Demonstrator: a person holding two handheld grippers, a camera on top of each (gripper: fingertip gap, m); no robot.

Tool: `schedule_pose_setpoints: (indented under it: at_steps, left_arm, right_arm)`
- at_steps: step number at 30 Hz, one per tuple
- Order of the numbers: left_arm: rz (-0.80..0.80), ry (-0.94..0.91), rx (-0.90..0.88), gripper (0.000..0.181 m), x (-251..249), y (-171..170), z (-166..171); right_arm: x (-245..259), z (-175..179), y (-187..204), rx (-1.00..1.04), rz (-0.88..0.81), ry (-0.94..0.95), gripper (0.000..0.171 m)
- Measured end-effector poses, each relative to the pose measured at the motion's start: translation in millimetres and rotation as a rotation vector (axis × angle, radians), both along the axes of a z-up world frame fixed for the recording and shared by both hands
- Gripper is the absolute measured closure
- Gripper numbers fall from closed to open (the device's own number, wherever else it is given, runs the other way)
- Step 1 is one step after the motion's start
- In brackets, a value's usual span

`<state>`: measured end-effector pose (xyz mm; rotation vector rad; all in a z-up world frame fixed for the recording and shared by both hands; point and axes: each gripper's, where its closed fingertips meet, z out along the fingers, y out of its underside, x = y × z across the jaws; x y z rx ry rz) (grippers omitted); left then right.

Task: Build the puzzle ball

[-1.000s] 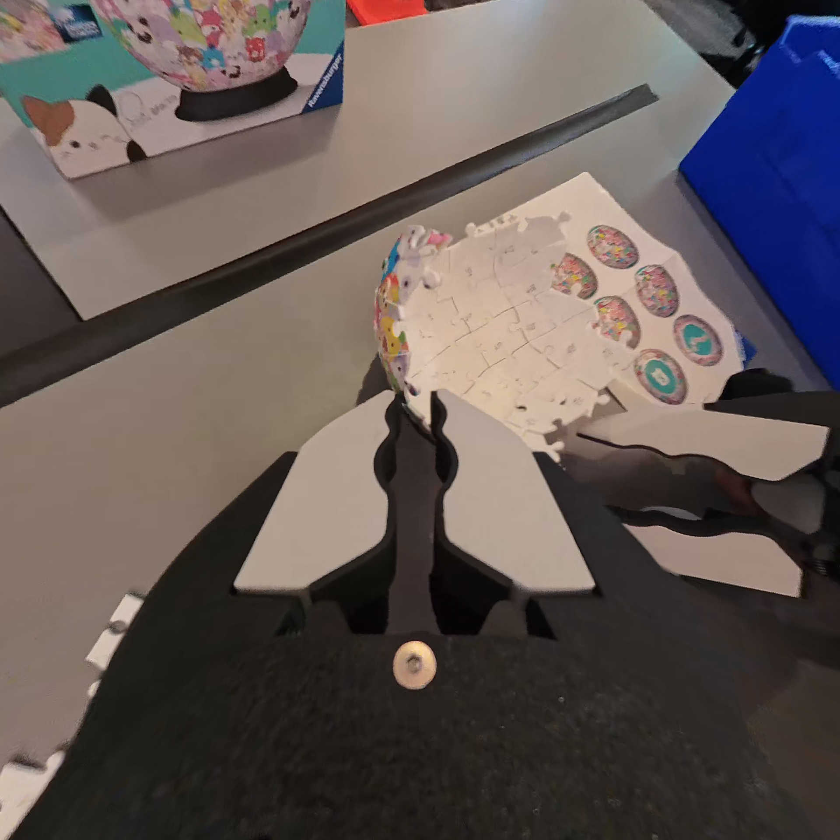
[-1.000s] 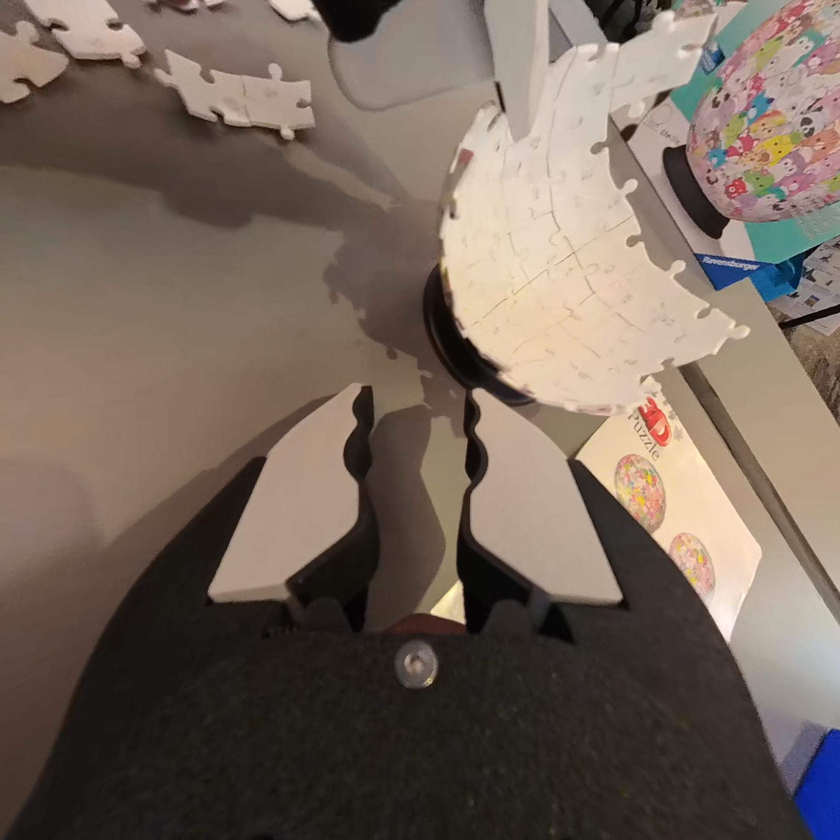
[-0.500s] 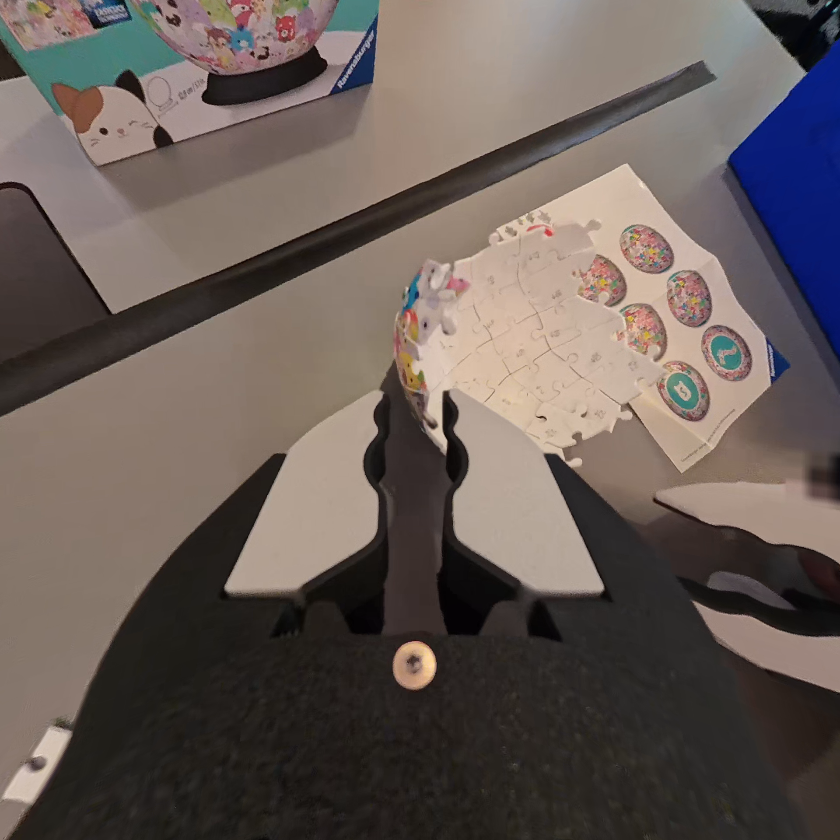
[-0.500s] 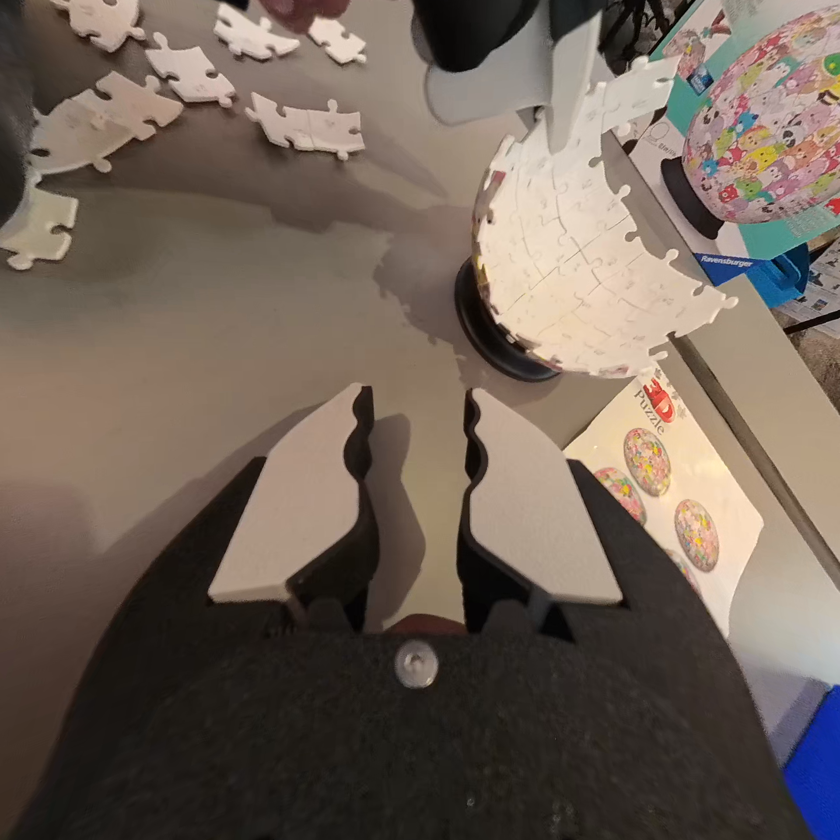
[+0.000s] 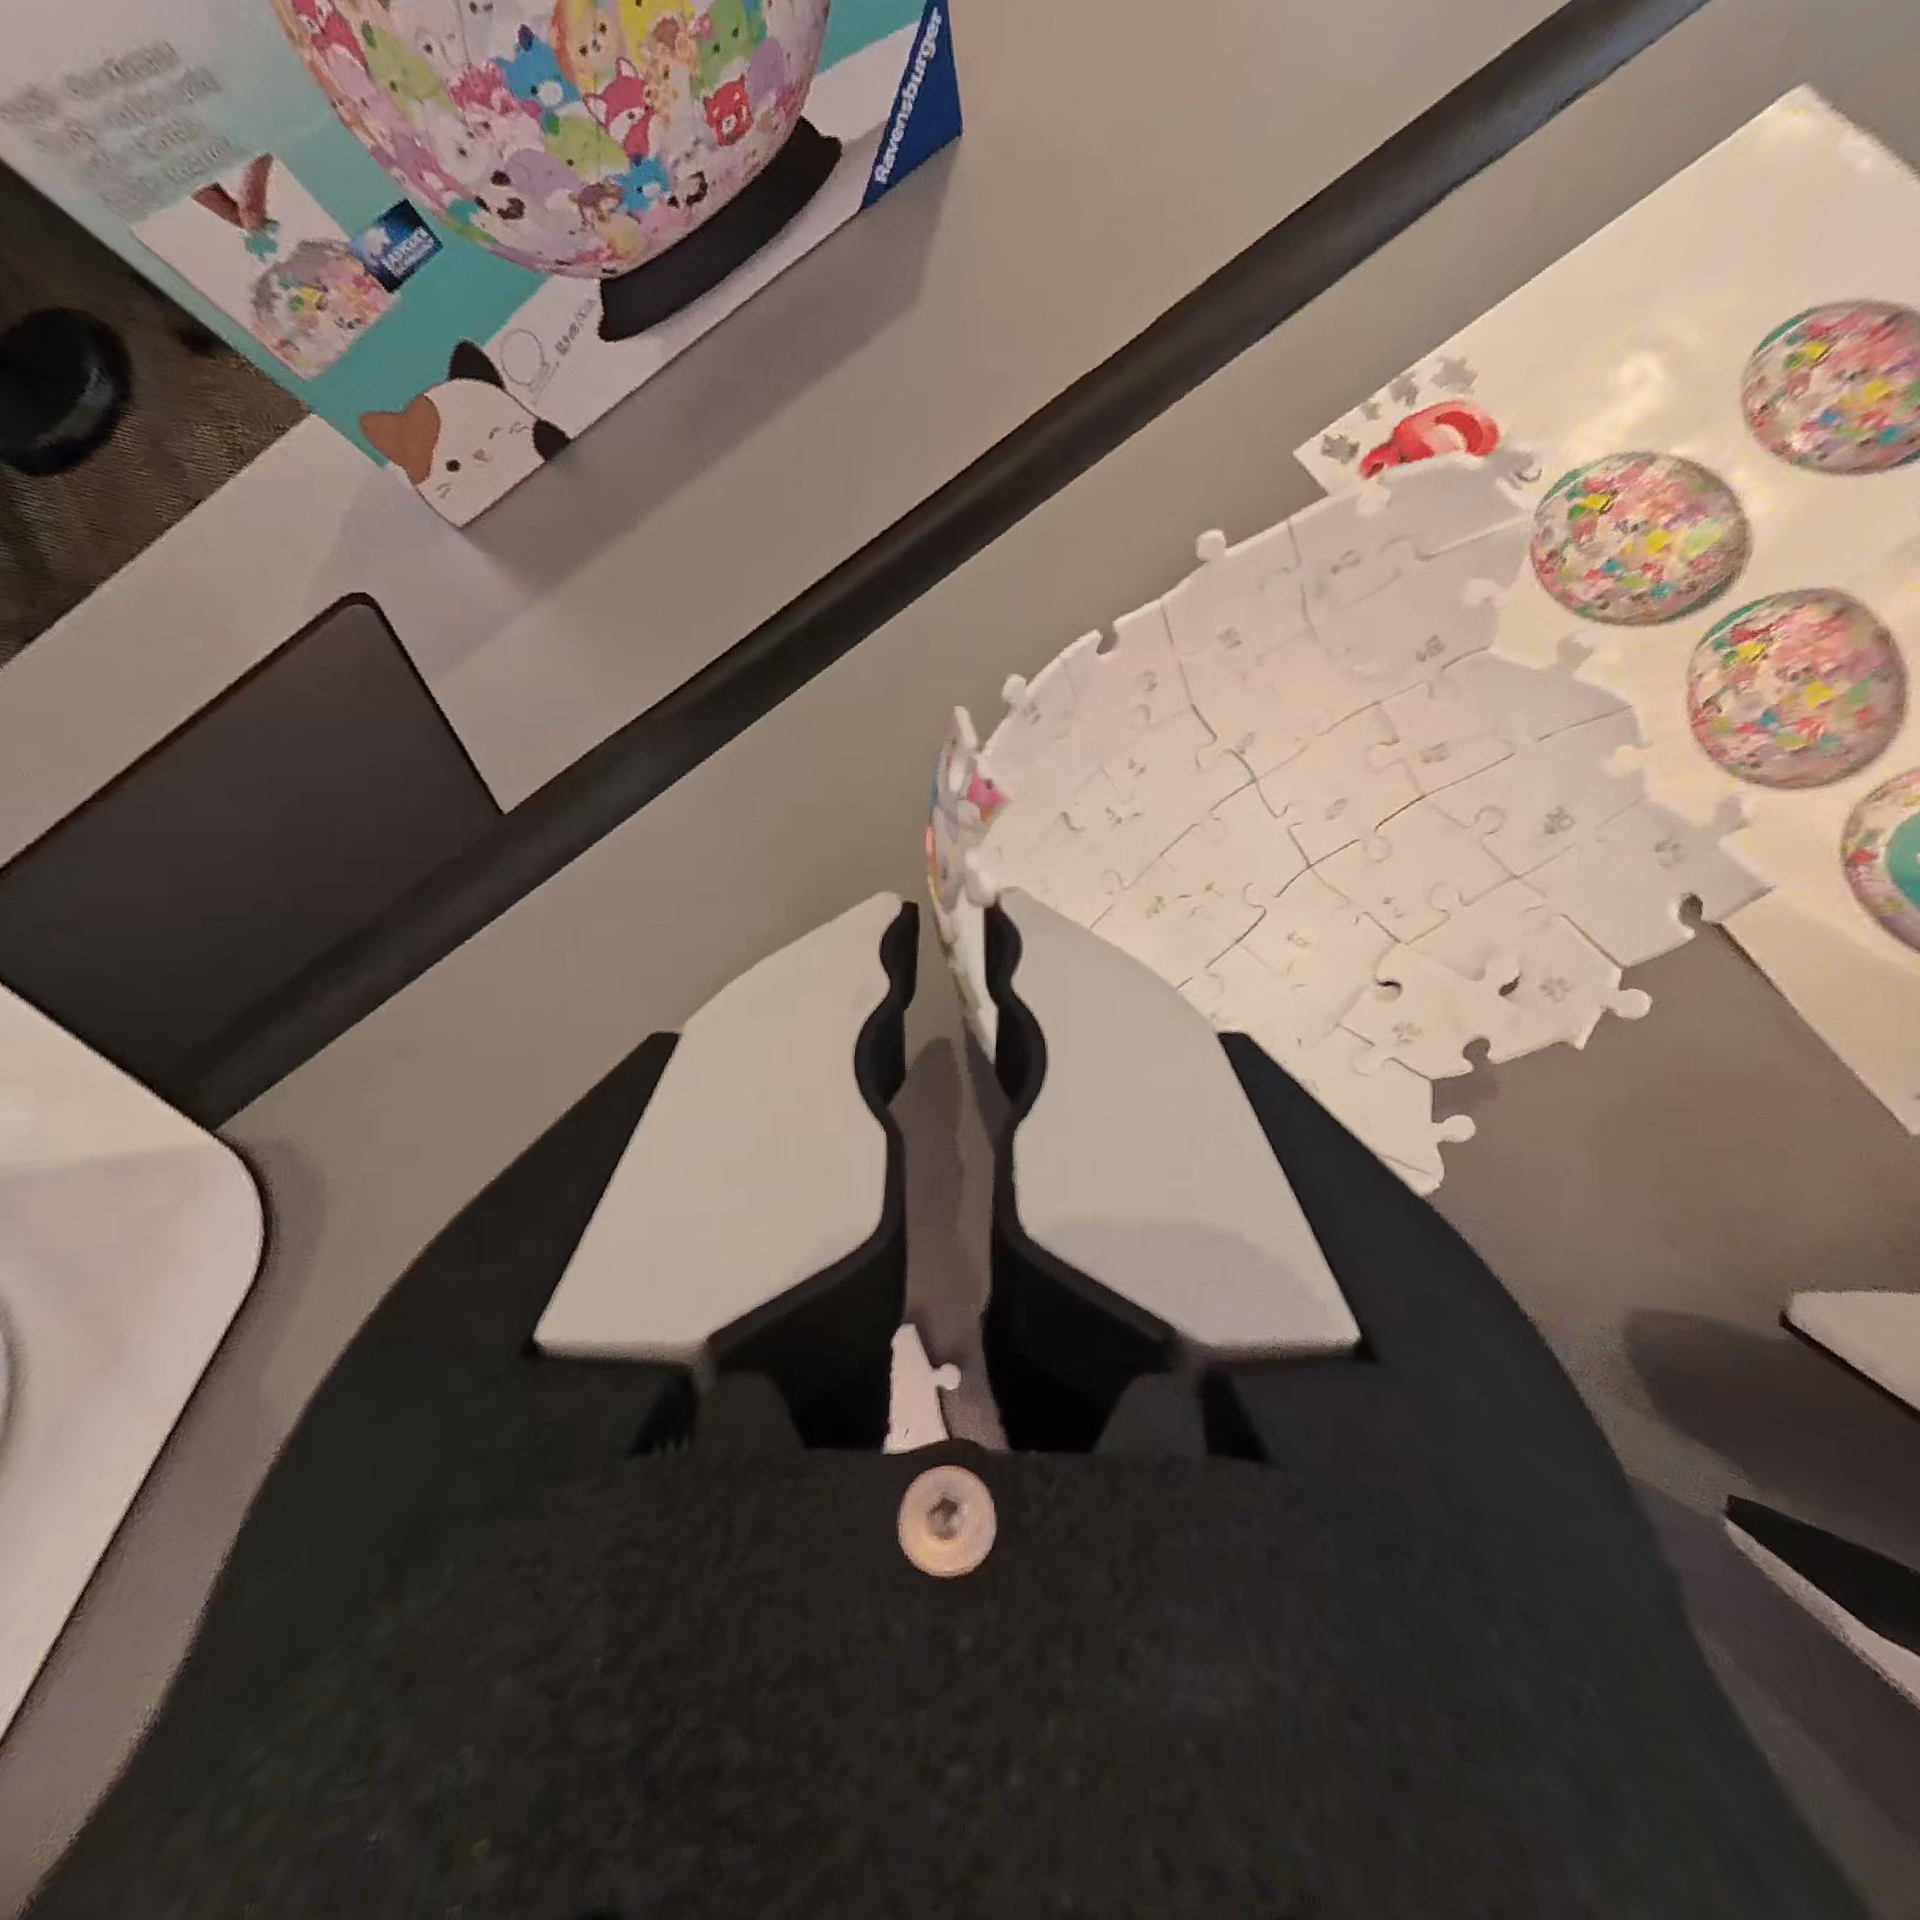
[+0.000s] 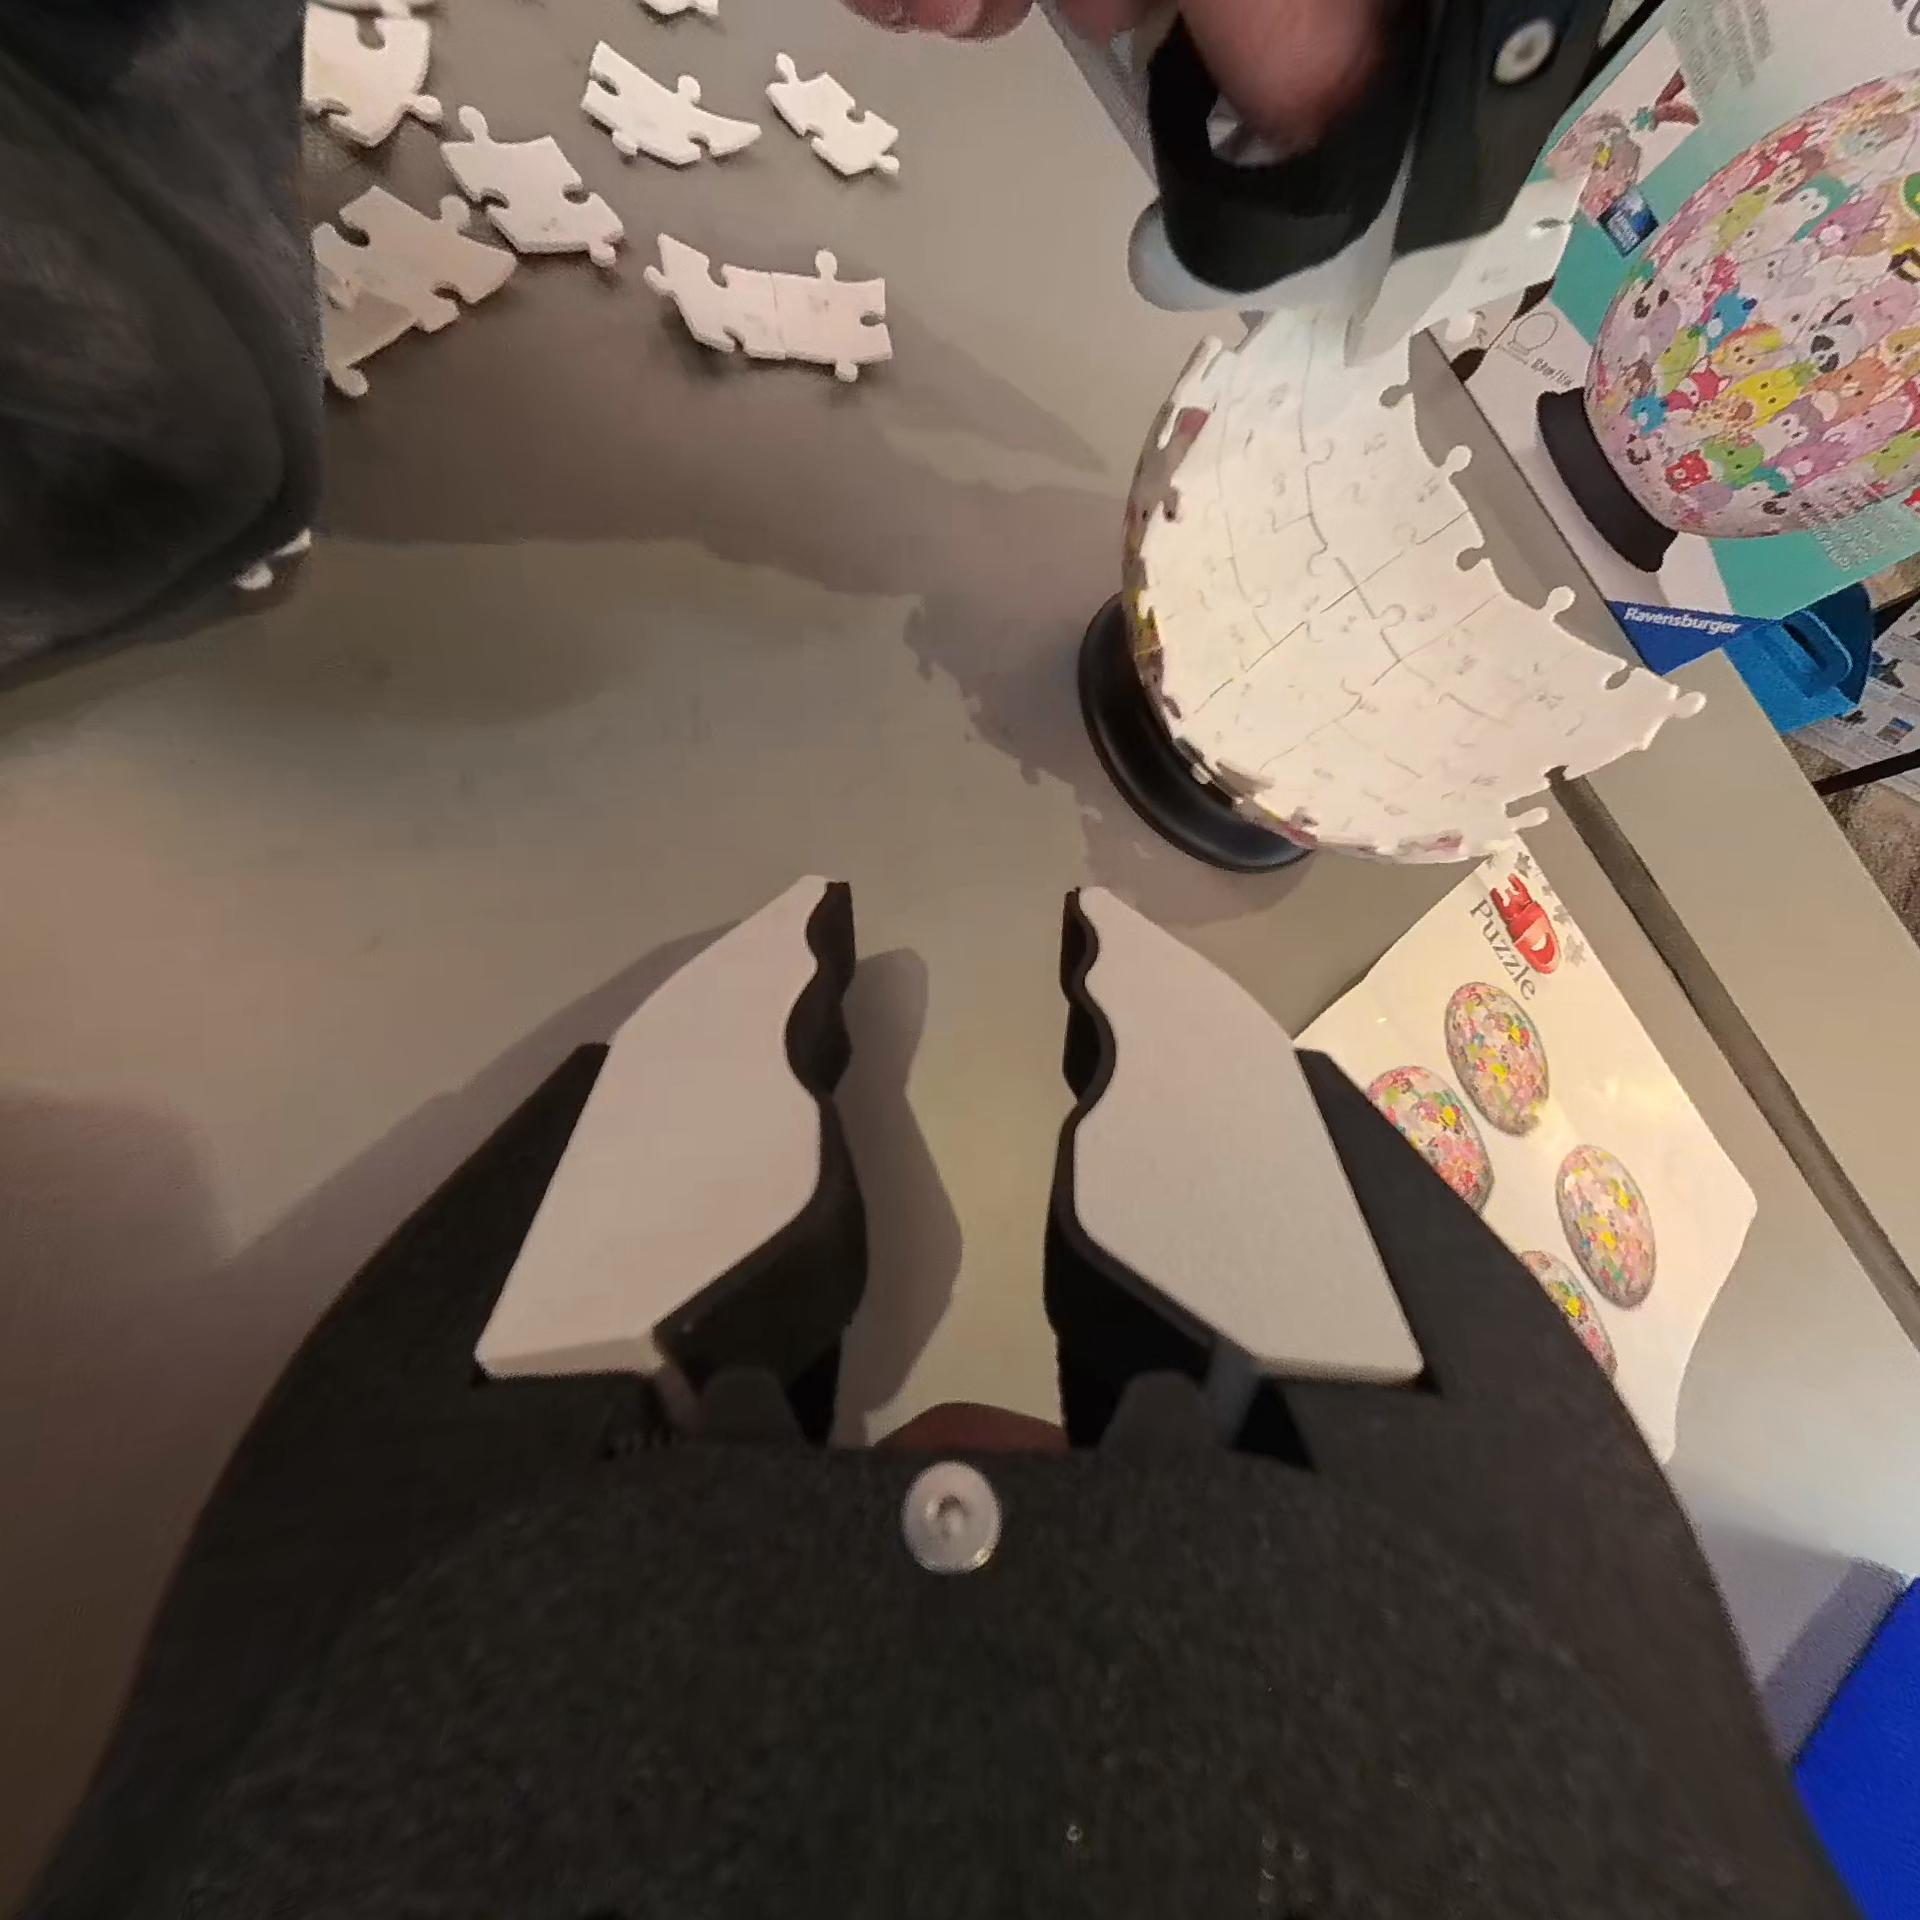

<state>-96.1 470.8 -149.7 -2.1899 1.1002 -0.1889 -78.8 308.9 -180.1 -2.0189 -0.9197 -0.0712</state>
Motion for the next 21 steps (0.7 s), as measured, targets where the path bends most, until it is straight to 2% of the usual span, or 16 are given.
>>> schedule_pose_setpoints:
  at_steps: [6,16,19,21]
  left_arm:
    - [0.03,0.003,0.013,0.178,0,2,0]
    - [0.023,-0.005,0.019,0.177,-2,4,-1]
    - [0.027,-0.022,-0.01,0.156,-6,0,1]
    - [0.017,-0.095,-0.062,0.154,-8,-8,9]
  right_arm:
    - [0,1,0,-0.001,0.0,0.008,0.133]
    - [0,1,1,-0.005,-0.002,0.009,0.133]
    - [2,1,1,-0.004,-0.004,0.005,0.133]
    - [4,2,1,-0.003,-0.008,0.006,0.133]
